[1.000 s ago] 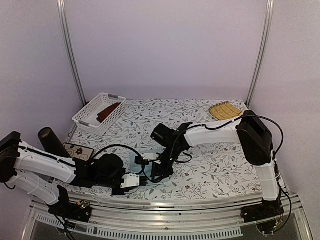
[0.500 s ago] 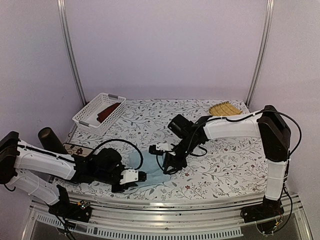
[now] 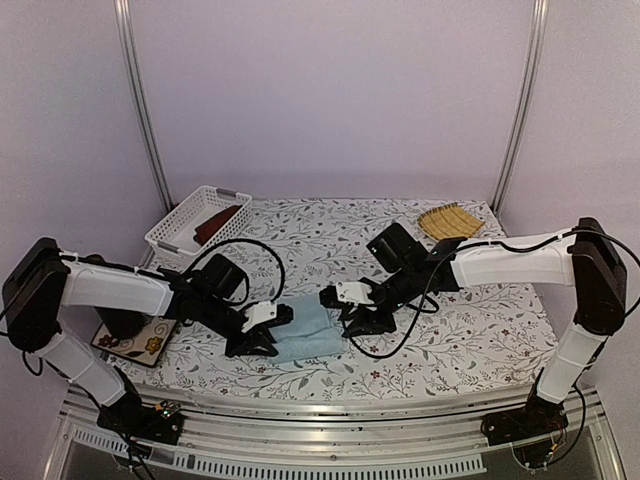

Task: Roll the towels
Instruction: Roll the towel at the center of the board.

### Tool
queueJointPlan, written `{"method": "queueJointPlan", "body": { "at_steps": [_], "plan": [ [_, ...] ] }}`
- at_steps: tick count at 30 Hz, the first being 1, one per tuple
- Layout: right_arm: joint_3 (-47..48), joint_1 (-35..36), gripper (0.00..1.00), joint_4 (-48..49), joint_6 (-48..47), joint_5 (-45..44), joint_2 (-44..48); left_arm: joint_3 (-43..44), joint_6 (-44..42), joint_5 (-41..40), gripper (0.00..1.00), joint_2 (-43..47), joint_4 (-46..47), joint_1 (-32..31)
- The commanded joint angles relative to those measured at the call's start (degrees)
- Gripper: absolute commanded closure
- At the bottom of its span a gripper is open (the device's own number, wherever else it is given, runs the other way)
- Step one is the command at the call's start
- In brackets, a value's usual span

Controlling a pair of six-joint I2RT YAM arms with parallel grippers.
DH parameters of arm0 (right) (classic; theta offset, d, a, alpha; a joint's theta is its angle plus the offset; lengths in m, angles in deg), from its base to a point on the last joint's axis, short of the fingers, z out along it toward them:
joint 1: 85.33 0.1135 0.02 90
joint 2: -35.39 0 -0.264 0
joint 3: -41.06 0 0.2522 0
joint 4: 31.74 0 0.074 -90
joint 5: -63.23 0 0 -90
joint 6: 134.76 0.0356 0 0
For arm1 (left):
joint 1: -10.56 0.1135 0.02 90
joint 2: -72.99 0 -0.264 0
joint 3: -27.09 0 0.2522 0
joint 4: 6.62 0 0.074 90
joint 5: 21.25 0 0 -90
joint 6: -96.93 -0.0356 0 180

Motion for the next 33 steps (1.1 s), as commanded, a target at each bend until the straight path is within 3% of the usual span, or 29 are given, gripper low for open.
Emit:
{"method": "queueJointPlan", "body": {
  "at_steps": [1,15,23,33],
  "plan": [
    [-2.83,-0.17,0.62,7.54,-5.45,-1.98,1.01,3.50,-1.50,9.84,0.81,-2.77,-6.26,3.56],
    [-2.85,-0.21,0.60,13.76,-6.60,1.27,-1.61,11.08,1.48,22.05,0.80,-10.89,-10.04,8.84],
    [-4.03,-0.88,0.60,13.59,-6.39,2.57,-1.01,17.12,3.90,21.49,0.79,-14.13,-12.73,8.83],
    [-1.77,-1.96,0.56,10.22,-9.72,-0.63,-4.61,14.91,3.64,21.19,0.77,-15.75,-13.73,9.50]
  ]
}}
